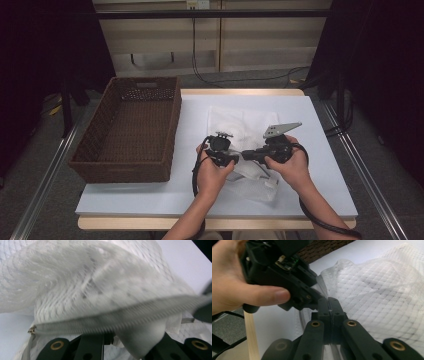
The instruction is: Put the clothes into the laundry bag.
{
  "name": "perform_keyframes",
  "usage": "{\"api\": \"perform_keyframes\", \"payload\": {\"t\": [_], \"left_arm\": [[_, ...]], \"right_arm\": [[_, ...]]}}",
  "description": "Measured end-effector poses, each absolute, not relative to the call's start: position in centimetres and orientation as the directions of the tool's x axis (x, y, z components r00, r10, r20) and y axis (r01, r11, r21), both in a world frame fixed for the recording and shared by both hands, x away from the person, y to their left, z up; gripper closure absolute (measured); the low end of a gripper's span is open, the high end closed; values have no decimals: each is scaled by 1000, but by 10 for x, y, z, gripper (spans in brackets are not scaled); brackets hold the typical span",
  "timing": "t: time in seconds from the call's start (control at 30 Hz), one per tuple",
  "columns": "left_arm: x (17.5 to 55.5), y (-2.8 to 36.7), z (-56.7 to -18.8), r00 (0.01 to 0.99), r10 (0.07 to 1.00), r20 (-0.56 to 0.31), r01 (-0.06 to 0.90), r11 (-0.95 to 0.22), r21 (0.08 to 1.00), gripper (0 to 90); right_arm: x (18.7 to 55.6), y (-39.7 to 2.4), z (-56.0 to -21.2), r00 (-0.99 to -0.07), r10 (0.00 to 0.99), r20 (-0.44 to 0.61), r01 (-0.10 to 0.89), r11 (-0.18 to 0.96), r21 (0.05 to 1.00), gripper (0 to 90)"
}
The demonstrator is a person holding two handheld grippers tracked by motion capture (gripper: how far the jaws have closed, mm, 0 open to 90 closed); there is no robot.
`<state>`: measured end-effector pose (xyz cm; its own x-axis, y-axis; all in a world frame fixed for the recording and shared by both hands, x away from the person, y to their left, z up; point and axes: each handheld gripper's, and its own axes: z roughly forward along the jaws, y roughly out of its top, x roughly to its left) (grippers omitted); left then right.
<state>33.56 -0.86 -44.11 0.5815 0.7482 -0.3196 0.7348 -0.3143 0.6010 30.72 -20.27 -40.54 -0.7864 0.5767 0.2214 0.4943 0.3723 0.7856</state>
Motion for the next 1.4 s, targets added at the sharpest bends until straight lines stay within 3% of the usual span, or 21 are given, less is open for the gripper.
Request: {"api": "perform_keyframes", "payload": {"t": [0.2,0.5,0.73,0.97,1.13,1.4], "left_arm": [[338,-9,-445,585,749,-312,738,-331,588,747],[334,1,-436,606,733,-309,743,-383,549,532],[327,5,-436,606,733,-310,761,-422,492,502],[329,-3,-449,616,716,-330,766,-446,463,593],[333,-8,-454,605,701,-377,776,-416,474,805],[339,-7,-443,580,726,-370,759,-318,568,883]], "right_arm": [[308,-204,-406,-782,583,220,500,375,781,900],[308,-204,-408,-780,585,223,503,374,779,900],[309,-203,-408,-779,588,219,504,379,776,900],[308,-203,-409,-779,586,222,507,380,774,900],[309,-203,-411,-779,587,220,507,384,772,900],[308,-202,-410,-780,587,216,505,388,771,900]]}}
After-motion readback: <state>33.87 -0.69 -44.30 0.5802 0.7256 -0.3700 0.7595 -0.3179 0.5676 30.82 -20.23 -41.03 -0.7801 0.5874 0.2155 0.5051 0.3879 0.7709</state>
